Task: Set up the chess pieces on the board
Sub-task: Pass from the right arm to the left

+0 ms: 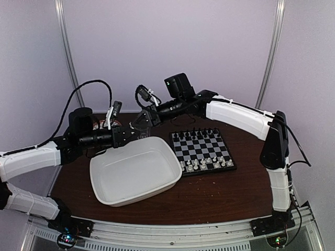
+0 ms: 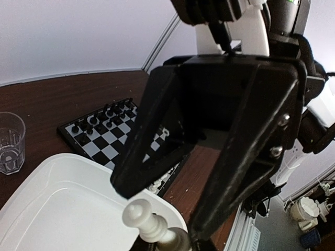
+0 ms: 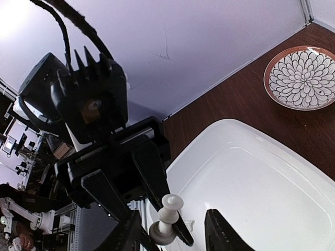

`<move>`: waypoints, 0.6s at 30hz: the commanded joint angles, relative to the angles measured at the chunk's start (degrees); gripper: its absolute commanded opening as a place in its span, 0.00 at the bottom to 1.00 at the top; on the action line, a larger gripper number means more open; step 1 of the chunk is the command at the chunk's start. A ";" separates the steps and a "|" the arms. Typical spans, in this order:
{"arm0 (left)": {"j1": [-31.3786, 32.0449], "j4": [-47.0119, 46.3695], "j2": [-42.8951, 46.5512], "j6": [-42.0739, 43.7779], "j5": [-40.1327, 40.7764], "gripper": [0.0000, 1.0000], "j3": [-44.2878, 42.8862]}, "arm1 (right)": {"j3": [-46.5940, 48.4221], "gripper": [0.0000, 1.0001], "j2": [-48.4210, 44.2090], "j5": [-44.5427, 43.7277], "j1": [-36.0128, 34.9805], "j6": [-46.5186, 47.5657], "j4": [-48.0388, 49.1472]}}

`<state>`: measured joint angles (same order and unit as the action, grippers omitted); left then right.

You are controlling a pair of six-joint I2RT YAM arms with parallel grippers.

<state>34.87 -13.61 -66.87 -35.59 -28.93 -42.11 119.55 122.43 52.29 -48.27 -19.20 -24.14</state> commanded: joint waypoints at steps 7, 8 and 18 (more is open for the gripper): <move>0.02 23.09 -4.36 20.62 -9.39 0.00 -9.49 | 2.44 0.55 -5.07 7.75 4.14 26.13 -19.25; 0.10 25.40 -4.93 22.67 -10.86 0.00 -10.40 | 4.96 0.55 -4.16 7.43 4.15 31.55 -25.51; 0.50 37.52 -5.77 32.19 -21.09 0.00 -15.60 | 12.64 0.50 2.65 11.11 4.02 46.56 -49.04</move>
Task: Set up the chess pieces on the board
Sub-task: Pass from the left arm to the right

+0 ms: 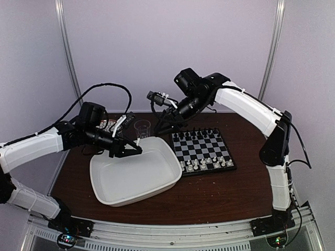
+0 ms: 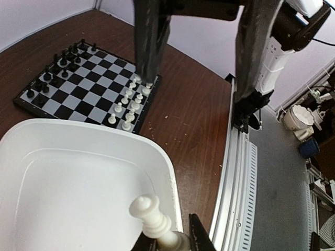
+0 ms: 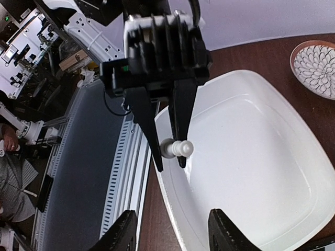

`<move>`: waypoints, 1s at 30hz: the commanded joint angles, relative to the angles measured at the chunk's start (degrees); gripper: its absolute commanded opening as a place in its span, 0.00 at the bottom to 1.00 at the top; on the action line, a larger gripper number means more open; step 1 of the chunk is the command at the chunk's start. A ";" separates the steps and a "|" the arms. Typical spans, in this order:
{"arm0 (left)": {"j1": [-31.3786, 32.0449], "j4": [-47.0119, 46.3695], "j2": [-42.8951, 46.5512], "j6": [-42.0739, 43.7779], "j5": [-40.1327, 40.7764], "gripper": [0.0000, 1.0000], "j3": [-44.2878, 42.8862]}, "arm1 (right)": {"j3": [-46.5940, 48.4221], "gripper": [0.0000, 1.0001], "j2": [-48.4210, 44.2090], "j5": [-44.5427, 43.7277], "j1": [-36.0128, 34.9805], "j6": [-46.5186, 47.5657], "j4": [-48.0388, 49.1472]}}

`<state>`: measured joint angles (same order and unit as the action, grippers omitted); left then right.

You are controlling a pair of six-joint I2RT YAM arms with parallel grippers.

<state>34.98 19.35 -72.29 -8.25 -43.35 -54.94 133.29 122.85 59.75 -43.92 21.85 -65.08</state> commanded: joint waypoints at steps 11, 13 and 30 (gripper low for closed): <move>3.74 2.86 -2.80 3.32 -8.52 0.00 -5.50 | 0.56 0.50 4.64 9.84 -2.42 -5.24 -0.96; 3.94 2.11 -3.05 2.79 -8.45 0.00 -5.49 | 0.46 0.50 4.56 10.37 -2.84 -5.23 -1.22; 5.01 0.39 -3.48 1.57 -7.83 0.00 -5.97 | -1.18 0.33 3.81 12.59 -4.86 -5.95 -0.48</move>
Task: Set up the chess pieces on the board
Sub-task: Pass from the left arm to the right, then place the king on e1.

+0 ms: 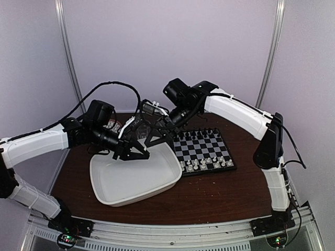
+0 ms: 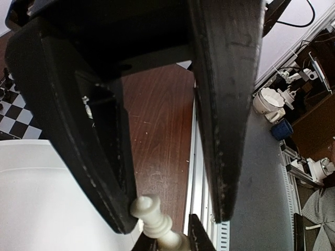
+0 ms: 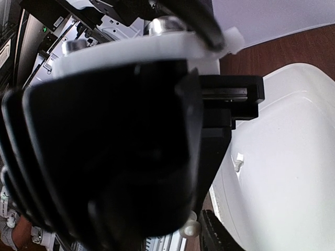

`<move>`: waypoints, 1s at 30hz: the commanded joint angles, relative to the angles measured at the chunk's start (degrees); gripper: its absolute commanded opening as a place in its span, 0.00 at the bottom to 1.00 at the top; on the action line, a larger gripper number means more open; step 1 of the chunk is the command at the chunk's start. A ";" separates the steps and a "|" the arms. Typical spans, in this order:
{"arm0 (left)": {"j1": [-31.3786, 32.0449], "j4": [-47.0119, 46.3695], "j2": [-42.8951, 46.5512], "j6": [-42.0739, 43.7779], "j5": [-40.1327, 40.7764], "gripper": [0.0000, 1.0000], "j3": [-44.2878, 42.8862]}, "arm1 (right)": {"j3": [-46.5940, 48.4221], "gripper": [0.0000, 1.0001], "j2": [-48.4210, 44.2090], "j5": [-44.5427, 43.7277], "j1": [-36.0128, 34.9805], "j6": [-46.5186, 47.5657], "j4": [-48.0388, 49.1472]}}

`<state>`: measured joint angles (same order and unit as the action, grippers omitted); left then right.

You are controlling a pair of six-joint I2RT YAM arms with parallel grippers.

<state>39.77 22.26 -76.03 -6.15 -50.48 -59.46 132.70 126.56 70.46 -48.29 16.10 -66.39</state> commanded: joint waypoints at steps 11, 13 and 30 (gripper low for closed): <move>0.22 -1.14 0.43 -0.60 5.21 0.21 -1.01 | -0.79 0.03 -0.36 -1.32 -0.37 1.01 0.28; 0.22 -0.25 0.93 -0.32 8.18 0.38 -0.67 | -0.82 0.01 -0.89 -3.79 0.18 1.74 -0.17; 0.14 2.72 5.38 -4.23 43.61 0.98 3.39 | -42.64 0.01 -27.02 -54.45 8.45 15.00 17.79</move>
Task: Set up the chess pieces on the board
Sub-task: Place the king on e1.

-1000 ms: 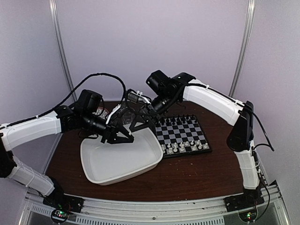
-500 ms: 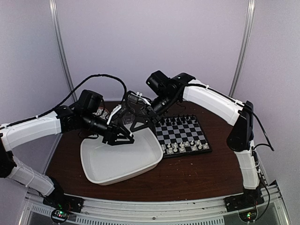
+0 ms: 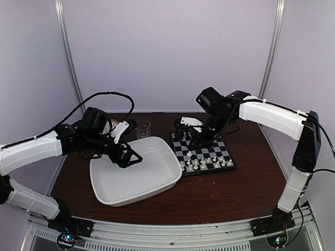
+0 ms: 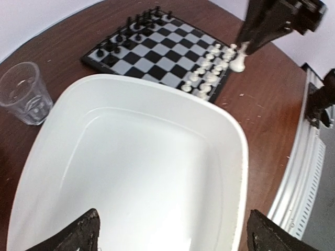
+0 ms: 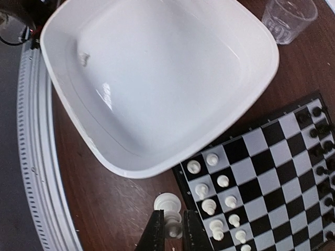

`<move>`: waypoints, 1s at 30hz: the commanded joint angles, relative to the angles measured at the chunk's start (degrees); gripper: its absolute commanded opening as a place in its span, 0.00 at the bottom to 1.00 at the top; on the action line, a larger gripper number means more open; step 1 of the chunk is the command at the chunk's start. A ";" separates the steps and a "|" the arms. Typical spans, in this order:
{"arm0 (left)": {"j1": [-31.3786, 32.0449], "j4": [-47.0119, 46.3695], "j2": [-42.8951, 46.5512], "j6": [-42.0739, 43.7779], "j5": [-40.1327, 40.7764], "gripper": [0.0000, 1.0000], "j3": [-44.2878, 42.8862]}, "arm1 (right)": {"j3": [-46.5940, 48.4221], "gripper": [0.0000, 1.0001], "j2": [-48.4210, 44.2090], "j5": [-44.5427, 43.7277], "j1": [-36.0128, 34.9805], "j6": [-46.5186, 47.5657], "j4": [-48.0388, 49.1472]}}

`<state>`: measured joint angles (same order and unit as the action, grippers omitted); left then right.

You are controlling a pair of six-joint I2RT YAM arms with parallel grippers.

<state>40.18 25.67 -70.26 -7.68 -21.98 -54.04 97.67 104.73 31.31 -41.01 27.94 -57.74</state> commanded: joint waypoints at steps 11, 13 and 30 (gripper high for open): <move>-1.42 -2.25 -2.08 -11.03 25.95 0.98 -2.76 | -21.22 0.01 -10.30 -19.56 6.75 3.13 16.07; -1.42 -2.29 -1.86 -11.19 25.93 0.98 -2.57 | -22.65 0.01 -10.90 -19.72 7.11 3.19 16.73; -1.42 -1.33 -0.85 -11.83 25.55 0.97 -2.85 | -30.62 0.03 -11.76 -16.61 7.62 2.94 20.28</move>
<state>38.98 25.19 -72.05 -18.83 3.05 -55.00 68.31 94.39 13.52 -33.71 31.31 -39.38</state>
